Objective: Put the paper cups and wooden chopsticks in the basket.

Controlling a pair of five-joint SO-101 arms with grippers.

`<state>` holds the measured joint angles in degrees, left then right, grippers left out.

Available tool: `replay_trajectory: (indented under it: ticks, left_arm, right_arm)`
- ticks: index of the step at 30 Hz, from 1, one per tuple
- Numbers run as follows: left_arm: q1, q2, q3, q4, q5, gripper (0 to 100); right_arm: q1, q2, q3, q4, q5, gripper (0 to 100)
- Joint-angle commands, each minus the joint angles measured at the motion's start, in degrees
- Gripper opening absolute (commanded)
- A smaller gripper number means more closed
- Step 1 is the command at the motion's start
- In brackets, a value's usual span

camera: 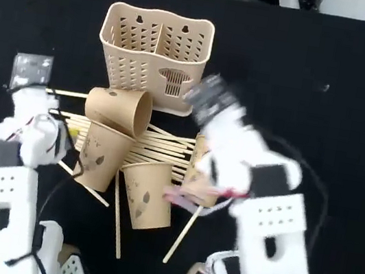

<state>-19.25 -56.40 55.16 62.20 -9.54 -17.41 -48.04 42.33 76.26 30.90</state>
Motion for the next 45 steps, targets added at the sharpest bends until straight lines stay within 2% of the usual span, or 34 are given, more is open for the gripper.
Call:
replay_trajectory:
  ticks: [1, 5, 10, 16, 25, 30, 32, 35, 41, 45]
  left_arm:
    - [-6.02, -4.04, 6.29, -3.52, 0.7, 27]
    - [-8.92, -2.37, 11.91, -7.03, 5.45, 27]
    - [-10.42, 0.62, 13.67, -10.37, 10.46, 27]
    - [-10.86, 4.57, 14.64, -10.46, 12.92, 27]
    - [-10.77, 5.89, 14.37, -10.73, 12.75, 27]
    - [-10.68, 5.89, 14.37, -10.73, 12.75, 27]
    - [-10.86, 5.98, 14.37, -10.73, 12.75, 27]
    - [-10.86, 5.98, 14.37, -10.73, 12.66, 27]
    - [-10.86, 5.98, 14.37, -10.73, 12.75, 27]
    - [-10.86, 5.89, 14.37, -10.73, 12.75, 27]
  right_arm:
    - [-11.69, -4.09, 2.15, 0.7, 1.93, 20.8]
    - [-20.04, -1.89, 4.44, -0.88, 2.02, 20.8]
    - [-23.3, 6.99, 2.42, -4.84, 2.55, 20.8]
    - [-25.14, 17.98, -4.09, -2.99, 10.37, 21.1]
    - [-25.49, 24.66, -11.47, 3.96, 20.22, 20.8]
    - [-25.49, 24.66, -15.16, 6.77, 20.92, 9.0]
    - [-25.41, 24.66, -16.75, 6.77, 20.57, 7.6]
    - [-25.41, 25.19, -18.07, 6.68, 20.57, 12.1]
    - [-25.76, 25.27, -17.8, 6.15, 18.55, 30.5]
    - [-27.52, 28.35, -17.36, 6.59, 18.2, 29.2]
